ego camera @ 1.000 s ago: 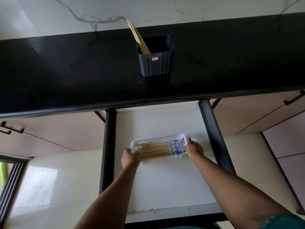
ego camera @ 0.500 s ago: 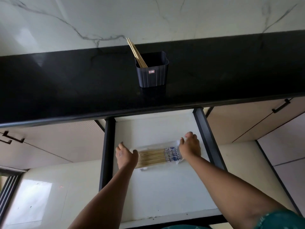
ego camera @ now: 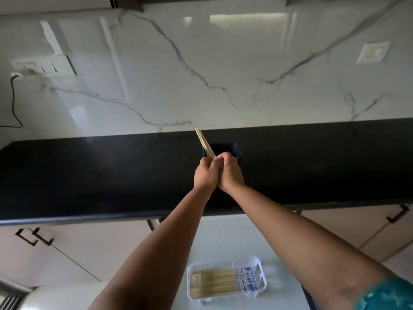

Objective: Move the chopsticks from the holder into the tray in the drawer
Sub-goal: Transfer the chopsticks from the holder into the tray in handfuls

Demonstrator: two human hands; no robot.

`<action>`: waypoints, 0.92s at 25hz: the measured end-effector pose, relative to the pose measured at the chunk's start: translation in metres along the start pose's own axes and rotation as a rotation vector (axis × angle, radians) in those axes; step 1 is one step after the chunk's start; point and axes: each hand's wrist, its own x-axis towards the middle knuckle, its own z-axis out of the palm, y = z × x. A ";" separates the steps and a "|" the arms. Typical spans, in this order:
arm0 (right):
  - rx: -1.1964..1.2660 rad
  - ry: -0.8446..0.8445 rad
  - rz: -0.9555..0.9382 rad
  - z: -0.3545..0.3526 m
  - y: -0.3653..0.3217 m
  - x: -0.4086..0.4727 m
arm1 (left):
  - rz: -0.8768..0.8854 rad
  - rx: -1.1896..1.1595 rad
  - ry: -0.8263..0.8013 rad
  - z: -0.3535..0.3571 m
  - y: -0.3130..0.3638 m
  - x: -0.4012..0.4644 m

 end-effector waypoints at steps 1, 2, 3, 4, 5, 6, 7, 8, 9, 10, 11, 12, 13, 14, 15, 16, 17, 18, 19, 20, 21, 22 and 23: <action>-0.094 -0.005 -0.071 0.001 -0.013 0.015 | -0.031 -0.084 0.024 -0.004 0.013 0.012; -0.202 -0.020 -0.115 0.001 -0.025 0.029 | -0.039 -0.153 0.049 -0.008 0.023 0.025; -0.312 -0.011 -0.148 0.001 -0.032 0.047 | -0.041 -0.191 0.079 -0.011 0.028 0.038; -0.370 -0.030 -0.134 0.000 -0.037 0.066 | -0.048 -0.215 0.101 -0.013 0.029 0.051; -0.398 -0.057 -0.098 -0.001 -0.038 0.088 | -0.059 -0.207 0.120 -0.014 0.028 0.062; -0.441 -0.076 -0.051 0.000 -0.037 0.112 | -0.077 -0.181 0.131 -0.012 0.024 0.074; -0.526 -0.111 -0.011 0.001 -0.035 0.132 | -0.097 -0.145 0.131 -0.010 0.020 0.085; -0.645 -0.169 0.040 0.005 -0.031 0.150 | -0.116 -0.123 0.134 -0.007 0.014 0.097; -0.762 -0.237 0.091 0.009 -0.026 0.168 | -0.134 -0.116 0.136 -0.004 0.009 0.108; -0.855 -0.304 0.137 0.014 -0.020 0.182 | -0.150 -0.127 0.141 -0.001 0.005 0.118; -0.911 -0.376 0.159 0.021 -0.012 0.196 | -0.161 -0.148 0.152 0.002 -0.001 0.129; -0.929 -0.441 0.163 0.027 -0.006 0.209 | -0.171 -0.176 0.168 0.004 -0.005 0.138; -0.931 -0.493 0.168 0.032 0.001 0.218 | -0.186 -0.204 0.182 0.004 -0.010 0.145; -0.944 -0.543 0.170 0.036 0.007 0.225 | -0.199 -0.229 0.186 0.005 -0.015 0.149; -0.979 -0.586 0.149 0.039 0.013 0.230 | -0.203 -0.249 0.176 0.005 -0.020 0.151; -1.005 -0.616 0.126 0.042 0.018 0.233 | -0.207 -0.262 0.166 0.005 -0.024 0.152; -1.013 -0.624 0.103 0.043 0.021 0.235 | -0.210 -0.271 0.164 0.004 -0.027 0.153; -0.987 -0.609 0.082 0.043 0.021 0.236 | -0.209 -0.277 0.169 0.001 -0.027 0.152; -0.934 -0.577 0.056 0.042 0.018 0.235 | -0.209 -0.290 0.174 -0.001 -0.027 0.152; -0.870 -0.537 0.019 0.039 0.012 0.233 | -0.211 -0.309 0.180 -0.003 -0.026 0.150; -0.781 -0.502 -0.038 0.035 0.002 0.228 | -0.209 -0.332 0.192 -0.004 -0.022 0.148; -0.666 -0.477 -0.102 0.030 -0.013 0.222 | -0.200 -0.348 0.210 -0.005 -0.015 0.144; -0.541 -0.453 -0.166 0.025 -0.032 0.213 | -0.173 -0.358 0.226 -0.006 -0.007 0.140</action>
